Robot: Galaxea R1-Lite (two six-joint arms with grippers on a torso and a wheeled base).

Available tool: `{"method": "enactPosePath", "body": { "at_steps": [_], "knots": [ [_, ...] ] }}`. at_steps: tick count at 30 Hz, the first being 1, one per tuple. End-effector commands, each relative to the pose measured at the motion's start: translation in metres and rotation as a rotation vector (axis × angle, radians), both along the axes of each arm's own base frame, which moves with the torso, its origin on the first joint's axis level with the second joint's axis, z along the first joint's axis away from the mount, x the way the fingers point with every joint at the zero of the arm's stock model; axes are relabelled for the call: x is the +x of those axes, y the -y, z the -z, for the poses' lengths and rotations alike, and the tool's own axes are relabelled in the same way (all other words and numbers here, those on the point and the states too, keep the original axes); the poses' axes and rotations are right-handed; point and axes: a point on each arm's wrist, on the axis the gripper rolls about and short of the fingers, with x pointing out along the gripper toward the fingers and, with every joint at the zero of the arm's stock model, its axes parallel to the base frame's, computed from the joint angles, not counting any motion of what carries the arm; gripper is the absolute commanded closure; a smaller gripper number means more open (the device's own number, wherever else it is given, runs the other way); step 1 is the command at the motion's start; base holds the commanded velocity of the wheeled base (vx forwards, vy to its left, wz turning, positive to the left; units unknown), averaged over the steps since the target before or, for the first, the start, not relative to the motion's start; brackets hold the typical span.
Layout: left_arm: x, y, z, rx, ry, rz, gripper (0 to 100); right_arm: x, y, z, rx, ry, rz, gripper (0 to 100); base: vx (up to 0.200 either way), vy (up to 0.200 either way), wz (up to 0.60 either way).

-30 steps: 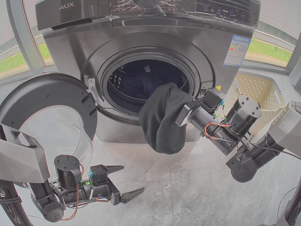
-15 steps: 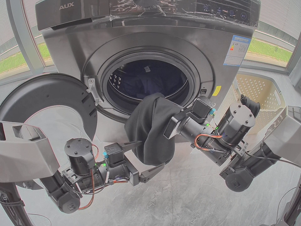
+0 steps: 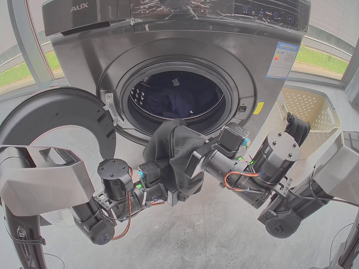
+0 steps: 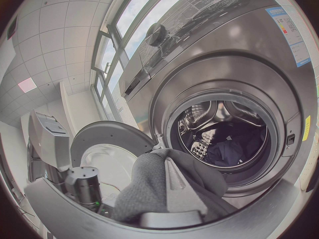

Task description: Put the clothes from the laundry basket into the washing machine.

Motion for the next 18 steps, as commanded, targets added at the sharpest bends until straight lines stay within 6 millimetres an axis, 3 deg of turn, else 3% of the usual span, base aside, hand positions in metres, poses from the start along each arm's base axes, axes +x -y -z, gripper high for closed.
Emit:
{"method": "enactPosePath", "body": {
  "at_steps": [1,7,18],
  "knots": [
    [0.018,-0.002,0.009,-0.005,-0.001,-0.057,0,-0.016,0.001,-0.004,0.001,-0.007,-0.017,100,0.0,0.0,0.0],
    [0.03,-0.001,0.014,-0.012,0.006,-0.114,0,-0.035,0.0,0.003,-0.025,-0.045,-0.047,100,0.0,0.0,0.0],
    [0.033,0.0,0.012,-0.031,0.009,-0.134,0,-0.04,0.004,0.002,-0.024,-0.056,-0.051,100,0.0,0.0,0.0]
  ]
}}
